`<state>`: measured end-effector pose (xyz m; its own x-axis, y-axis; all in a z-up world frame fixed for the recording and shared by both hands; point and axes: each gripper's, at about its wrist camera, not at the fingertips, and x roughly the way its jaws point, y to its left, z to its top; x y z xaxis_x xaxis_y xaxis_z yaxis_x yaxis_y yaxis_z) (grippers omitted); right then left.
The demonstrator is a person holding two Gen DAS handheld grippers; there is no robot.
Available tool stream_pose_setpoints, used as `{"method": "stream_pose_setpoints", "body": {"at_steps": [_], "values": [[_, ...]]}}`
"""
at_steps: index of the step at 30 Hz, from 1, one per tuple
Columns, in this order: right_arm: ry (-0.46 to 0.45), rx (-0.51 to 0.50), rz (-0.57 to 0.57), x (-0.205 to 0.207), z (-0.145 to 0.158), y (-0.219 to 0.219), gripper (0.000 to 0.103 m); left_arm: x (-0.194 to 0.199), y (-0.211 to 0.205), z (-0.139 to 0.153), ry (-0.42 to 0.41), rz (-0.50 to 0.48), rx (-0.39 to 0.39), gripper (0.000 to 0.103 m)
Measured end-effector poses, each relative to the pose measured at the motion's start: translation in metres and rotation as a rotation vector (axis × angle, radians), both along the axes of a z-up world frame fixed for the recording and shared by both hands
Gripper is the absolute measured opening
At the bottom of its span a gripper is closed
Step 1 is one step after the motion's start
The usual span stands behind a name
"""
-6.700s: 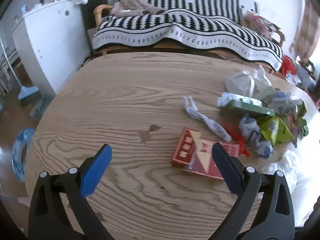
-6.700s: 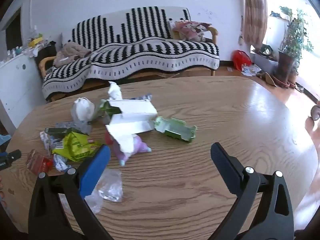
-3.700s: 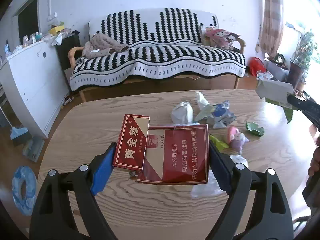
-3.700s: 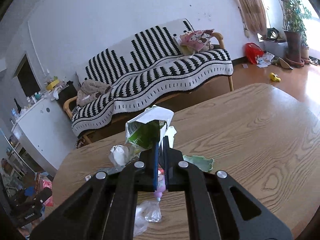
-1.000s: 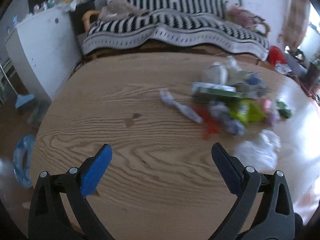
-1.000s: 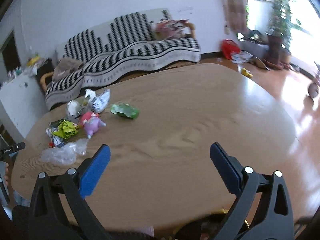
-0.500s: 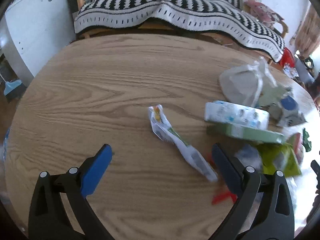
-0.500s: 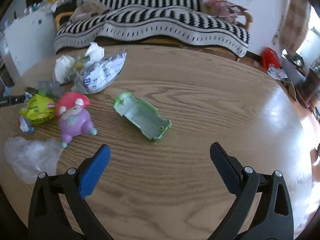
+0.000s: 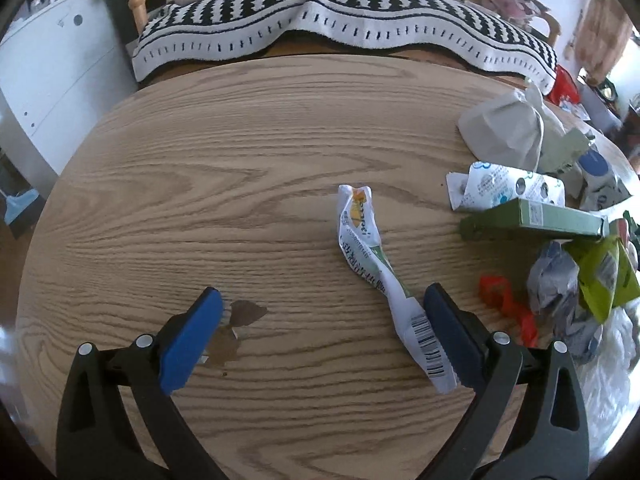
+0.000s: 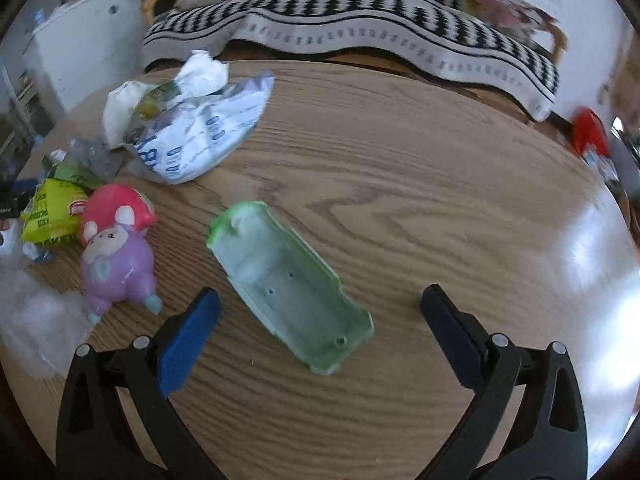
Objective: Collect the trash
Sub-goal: 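Grasp the white barcode wrapper with the left gripper while the right gripper grasps the green tray, then carry both items to the black bin and open both grippers over it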
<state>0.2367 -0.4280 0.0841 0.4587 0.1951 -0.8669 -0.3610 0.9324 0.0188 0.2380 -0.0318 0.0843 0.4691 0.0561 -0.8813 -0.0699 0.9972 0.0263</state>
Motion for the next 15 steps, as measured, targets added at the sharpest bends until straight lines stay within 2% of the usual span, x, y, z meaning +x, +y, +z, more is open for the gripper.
{"method": "stream_pose_setpoints", "body": {"at_steps": [2, 3, 4, 5, 6, 8, 10, 15], "values": [[0.014, -0.008, 0.01, 0.003, 0.001, 0.002, 0.098, -0.003, -0.001, 0.001, 0.005, -0.019, 0.003, 0.095], [0.028, -0.011, 0.008, 0.004, 0.002, 0.003, 0.098, -0.007, -0.001, 0.001, -0.013, -0.033, 0.005, 0.09], [0.034, -0.009, 0.013, 0.005, 0.005, 0.004, 0.087, -0.011, -0.002, 0.005, -0.044, -0.041, 0.008, 0.05], [0.011, 0.004, 0.031, 0.003, 0.013, 0.006, 0.064, -0.013, -0.001, 0.009, -0.064, -0.03, 0.027, 0.005], [0.023, -0.004, 0.023, 0.004, 0.015, 0.009, 0.033, -0.013, 0.003, 0.011, -0.047, -0.005, 0.015, 0.006], [0.014, -0.006, 0.023, -0.003, 0.017, 0.012, 0.033, -0.016, 0.008, 0.014, -0.051, 0.015, -0.039, 0.006], [-0.016, -0.006, -0.005, -0.011, 0.023, 0.013, 0.033, -0.022, 0.006, 0.022, -0.074, 0.015, -0.022, 0.006], [-0.084, 0.056, -0.082, -0.025, 0.049, 0.001, 0.033, -0.036, -0.003, 0.047, -0.093, -0.004, -0.063, 0.006]]}}
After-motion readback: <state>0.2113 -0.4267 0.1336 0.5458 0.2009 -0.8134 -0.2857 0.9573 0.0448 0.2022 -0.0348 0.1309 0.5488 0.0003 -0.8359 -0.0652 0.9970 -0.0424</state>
